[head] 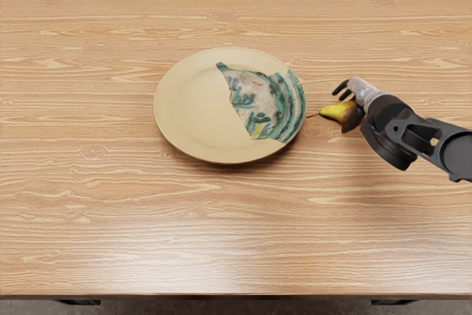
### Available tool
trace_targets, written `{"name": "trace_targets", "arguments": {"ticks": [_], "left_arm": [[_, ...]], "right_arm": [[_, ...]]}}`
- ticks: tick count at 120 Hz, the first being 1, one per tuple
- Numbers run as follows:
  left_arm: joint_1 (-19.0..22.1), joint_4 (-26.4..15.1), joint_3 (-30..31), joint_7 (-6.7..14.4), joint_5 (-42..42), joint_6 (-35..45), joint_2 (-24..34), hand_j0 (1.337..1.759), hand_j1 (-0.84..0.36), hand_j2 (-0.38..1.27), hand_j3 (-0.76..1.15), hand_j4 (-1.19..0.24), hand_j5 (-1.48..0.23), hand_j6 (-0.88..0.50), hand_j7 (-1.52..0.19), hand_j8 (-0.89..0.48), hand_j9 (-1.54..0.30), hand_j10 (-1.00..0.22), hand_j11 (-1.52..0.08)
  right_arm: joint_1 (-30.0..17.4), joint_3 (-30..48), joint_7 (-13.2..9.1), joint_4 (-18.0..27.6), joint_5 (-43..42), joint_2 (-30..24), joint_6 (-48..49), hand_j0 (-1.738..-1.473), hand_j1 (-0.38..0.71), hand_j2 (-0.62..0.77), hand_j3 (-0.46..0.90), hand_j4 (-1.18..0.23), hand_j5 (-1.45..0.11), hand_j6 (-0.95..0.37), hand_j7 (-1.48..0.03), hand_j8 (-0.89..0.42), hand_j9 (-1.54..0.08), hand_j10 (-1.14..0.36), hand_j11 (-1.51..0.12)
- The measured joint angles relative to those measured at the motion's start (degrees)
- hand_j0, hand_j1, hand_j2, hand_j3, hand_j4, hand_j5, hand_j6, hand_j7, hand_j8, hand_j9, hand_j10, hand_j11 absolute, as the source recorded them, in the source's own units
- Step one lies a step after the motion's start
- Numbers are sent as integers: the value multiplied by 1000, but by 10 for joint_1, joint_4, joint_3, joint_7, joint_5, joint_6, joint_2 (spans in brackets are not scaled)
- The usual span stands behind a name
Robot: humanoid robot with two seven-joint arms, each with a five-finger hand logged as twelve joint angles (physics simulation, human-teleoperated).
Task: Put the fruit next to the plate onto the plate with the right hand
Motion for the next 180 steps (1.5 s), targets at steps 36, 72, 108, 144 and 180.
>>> {"name": "trace_targets", "arguments": {"ticks": [36,72,108,144,180], "left_arm": [[0,0,0,0,0,0,0,1658,347,-3,0,4,1,6,1,6,0,4,0],[0,0,0,0,0,0,0,1658,347,-3,0,4,1,6,1,6,0,4,0],[0,0,0,0,0,0,0,1658,347,-3,0,4,1,6,1,6,0,4,0],[0,0,0,0,0,0,0,1658,347,-3,0,4,1,6,1,6,0,4,0],[0,0,0,0,0,0,0,1658,347,-3,0,4,1,6,1,6,0,4,0]], "right_arm": [[-10,0,0,-1,-1,-2,0,-1658,160,-78,0,-444,-543,-437,-556,-454,-558,-436,-557],[-11,1,-1,0,2,-2,3,-1652,243,8,0,-519,-760,-448,-764,-398,-769,-466,-773],[1,7,-1,0,23,-16,5,-1651,206,130,0,-616,-906,-503,-896,-414,-910,-489,-920],[44,18,-1,0,65,-49,6,-1652,192,145,1,-663,-955,-509,-929,-420,-952,-491,-967],[71,73,-1,20,76,-46,36,-1653,193,207,-3,-696,-969,-538,-941,-440,-962,-509,-974]]}}
